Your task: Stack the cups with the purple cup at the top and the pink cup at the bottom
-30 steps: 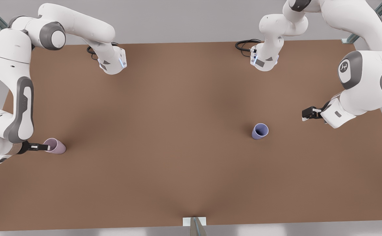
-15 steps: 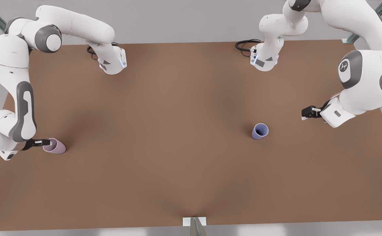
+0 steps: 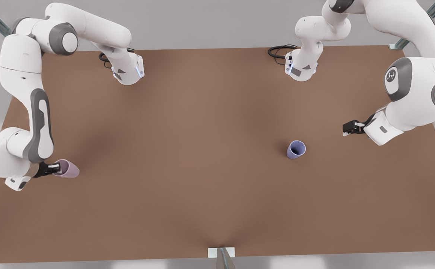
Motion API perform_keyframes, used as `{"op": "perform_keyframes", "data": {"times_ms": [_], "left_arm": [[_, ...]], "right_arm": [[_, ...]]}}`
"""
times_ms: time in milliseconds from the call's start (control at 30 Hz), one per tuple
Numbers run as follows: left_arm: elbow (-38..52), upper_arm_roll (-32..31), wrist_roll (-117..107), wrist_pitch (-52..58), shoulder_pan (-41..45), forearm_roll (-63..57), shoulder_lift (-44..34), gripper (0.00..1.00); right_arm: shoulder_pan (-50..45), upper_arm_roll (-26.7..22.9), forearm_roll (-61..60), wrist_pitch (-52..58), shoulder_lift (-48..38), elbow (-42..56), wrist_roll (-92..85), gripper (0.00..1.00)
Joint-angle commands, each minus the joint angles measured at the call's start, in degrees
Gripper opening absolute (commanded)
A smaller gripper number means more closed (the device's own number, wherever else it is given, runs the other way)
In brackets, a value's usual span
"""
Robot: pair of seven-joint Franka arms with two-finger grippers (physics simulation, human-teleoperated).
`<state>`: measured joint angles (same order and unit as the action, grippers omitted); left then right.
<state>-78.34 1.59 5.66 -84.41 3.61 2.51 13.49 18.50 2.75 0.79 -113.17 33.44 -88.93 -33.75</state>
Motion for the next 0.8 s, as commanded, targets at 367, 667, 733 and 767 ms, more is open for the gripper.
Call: {"op": "perform_keyframes", "data": {"times_ms": [367, 667, 733, 767], "left_arm": [[-0.15, 0.16, -0.03, -2.34, -0.01, 3.55, 0.22, 1.0], [-1.38, -0.19, -0.21, -3.74, -0.01, 2.94, 0.05, 1.0], [-1.38, -0.19, -0.21, -3.48, -0.01, 2.94, -0.04, 1.0], [-1.38, -0.19, -0.21, -3.48, -0.01, 2.94, -0.04, 1.0]], "right_arm": [[-43.11, 1.02, -4.65, 23.35, 16.21, 38.82, 84.63, 0.21], [-44.69, 8.06, -9.05, -1.35, 28.08, 47.18, 110.56, 0.21], [-46.01, 9.99, -9.22, -3.28, 30.01, 47.62, 115.05, 0.21], [-46.28, 10.08, -9.22, -2.76, 30.1, 47.45, 115.49, 0.21]]}}
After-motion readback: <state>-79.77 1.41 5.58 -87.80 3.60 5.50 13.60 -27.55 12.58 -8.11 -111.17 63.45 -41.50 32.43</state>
